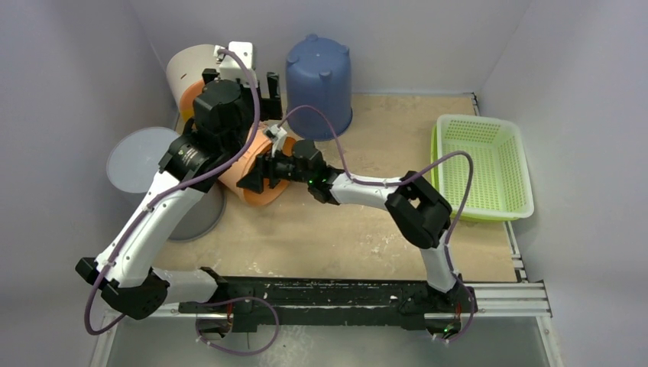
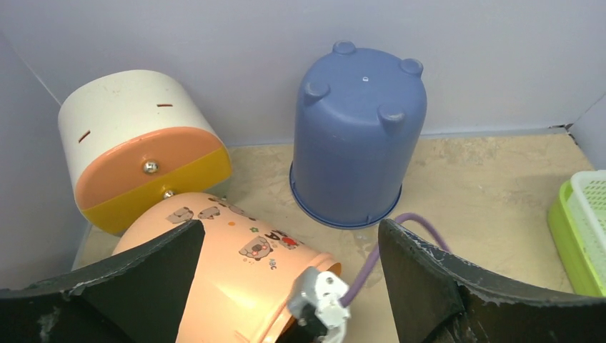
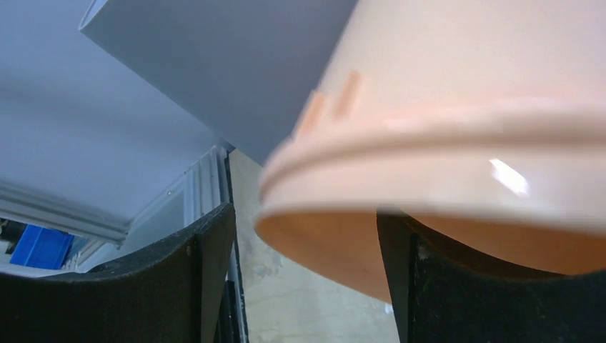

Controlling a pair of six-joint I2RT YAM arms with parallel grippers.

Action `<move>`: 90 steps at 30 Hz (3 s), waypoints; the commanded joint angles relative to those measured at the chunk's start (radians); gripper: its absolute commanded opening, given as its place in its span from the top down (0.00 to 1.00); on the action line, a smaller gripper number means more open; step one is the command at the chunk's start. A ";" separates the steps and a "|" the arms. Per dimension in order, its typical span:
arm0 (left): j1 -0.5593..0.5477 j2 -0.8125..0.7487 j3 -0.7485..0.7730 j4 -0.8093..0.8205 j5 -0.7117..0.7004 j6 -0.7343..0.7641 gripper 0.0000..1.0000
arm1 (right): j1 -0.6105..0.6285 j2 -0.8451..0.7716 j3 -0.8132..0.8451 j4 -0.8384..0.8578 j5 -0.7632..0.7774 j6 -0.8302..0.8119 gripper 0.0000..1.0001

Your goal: Turn the large container upside down

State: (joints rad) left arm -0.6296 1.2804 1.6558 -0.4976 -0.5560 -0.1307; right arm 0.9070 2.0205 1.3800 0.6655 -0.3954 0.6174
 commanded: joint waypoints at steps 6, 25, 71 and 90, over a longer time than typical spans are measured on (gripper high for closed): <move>-0.001 -0.080 -0.032 -0.006 -0.010 -0.021 0.12 | 0.046 0.070 0.118 0.035 0.035 0.006 0.32; 0.000 -0.089 -0.034 -0.022 -0.016 -0.018 0.12 | 0.042 -0.091 -0.167 0.046 0.295 -0.061 1.00; -0.009 0.077 0.246 -0.147 -0.001 0.004 0.12 | -0.134 -0.464 -0.868 0.922 -0.324 0.264 1.00; -0.063 0.139 0.281 -0.162 -0.060 0.019 0.12 | -0.364 -0.147 -1.115 1.377 -0.439 0.432 1.00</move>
State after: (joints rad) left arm -0.6720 1.4044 1.8675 -0.6758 -0.5842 -0.1349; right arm 0.5350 1.7351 0.2932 1.6463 -0.7925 0.8734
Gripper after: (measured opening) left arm 0.883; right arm 0.088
